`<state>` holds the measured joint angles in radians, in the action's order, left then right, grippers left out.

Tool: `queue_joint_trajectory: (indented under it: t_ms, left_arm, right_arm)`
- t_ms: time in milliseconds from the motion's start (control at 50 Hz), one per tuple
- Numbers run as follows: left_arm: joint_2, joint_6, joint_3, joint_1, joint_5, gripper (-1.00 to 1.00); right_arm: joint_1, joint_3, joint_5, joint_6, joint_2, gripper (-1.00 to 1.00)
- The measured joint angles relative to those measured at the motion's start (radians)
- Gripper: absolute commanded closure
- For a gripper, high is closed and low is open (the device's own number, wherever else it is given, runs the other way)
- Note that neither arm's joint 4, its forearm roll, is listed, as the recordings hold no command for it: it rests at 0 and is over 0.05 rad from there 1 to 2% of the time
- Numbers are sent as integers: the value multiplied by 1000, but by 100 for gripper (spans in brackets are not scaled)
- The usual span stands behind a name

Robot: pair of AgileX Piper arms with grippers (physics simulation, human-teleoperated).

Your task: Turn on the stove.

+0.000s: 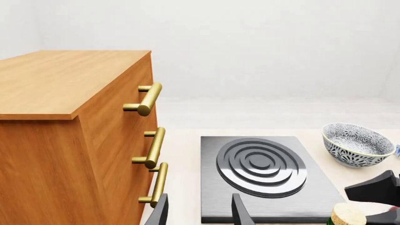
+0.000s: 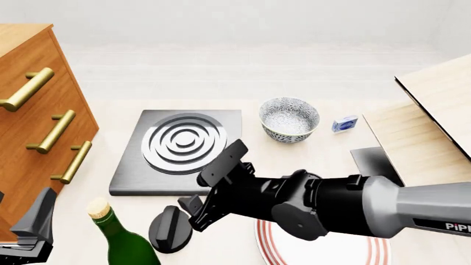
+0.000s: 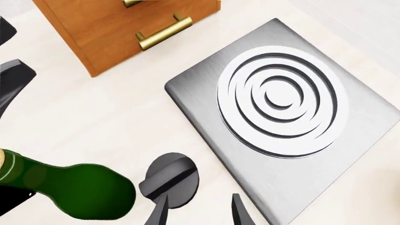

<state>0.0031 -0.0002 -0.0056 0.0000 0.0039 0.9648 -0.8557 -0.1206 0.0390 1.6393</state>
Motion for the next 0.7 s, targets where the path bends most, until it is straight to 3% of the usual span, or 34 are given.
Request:
queue_joint_trajectory:
  t_ms: [360,700]
  left_arm:
    - [0,0,0,0,0,-100]
    - [0,0,0,0,0,-100]
  right_arm:
    - [35,14,-70,25,87,-100]
    - [53,-22,-71,33,145,-100]
